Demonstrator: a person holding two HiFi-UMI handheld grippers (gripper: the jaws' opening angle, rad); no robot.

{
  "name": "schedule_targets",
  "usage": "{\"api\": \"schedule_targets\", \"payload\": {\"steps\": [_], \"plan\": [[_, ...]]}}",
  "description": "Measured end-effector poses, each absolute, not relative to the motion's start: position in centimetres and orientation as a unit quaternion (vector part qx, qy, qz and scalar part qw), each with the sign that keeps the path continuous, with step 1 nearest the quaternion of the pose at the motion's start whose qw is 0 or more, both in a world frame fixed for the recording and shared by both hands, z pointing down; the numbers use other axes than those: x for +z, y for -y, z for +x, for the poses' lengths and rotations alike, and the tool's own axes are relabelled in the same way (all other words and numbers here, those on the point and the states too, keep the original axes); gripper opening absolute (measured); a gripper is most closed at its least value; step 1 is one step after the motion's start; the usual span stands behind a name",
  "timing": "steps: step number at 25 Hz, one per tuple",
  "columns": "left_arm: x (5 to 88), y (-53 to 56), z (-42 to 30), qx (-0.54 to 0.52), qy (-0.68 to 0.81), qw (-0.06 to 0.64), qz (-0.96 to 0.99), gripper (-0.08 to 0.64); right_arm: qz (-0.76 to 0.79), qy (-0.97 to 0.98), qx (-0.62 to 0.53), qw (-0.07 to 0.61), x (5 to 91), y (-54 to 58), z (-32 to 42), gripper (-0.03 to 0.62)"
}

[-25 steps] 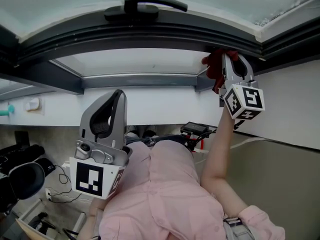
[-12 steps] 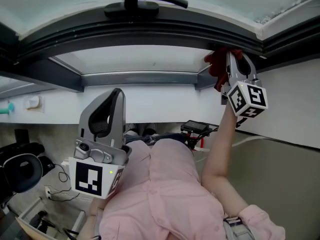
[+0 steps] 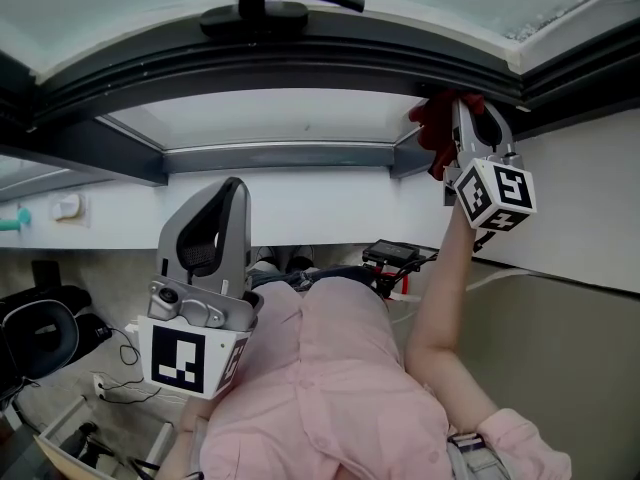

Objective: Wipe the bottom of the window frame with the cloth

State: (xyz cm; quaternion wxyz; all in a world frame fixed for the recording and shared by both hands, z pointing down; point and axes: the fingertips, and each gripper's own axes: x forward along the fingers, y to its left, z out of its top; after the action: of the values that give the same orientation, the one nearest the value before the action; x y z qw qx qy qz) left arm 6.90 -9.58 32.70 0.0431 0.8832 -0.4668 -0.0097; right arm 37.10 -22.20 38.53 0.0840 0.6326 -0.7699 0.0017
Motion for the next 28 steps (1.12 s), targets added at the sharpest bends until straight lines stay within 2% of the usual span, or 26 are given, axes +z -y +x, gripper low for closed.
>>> {"api": "schedule_targets", "payload": {"steps": [28], "plan": [[32.4, 8.8, 8.9, -0.008, 0.464, 0.035, 0.885, 0.0, 0.669, 0.74, 0.015, 0.07, 38.7, 21.9, 41.0, 0.052]]}}
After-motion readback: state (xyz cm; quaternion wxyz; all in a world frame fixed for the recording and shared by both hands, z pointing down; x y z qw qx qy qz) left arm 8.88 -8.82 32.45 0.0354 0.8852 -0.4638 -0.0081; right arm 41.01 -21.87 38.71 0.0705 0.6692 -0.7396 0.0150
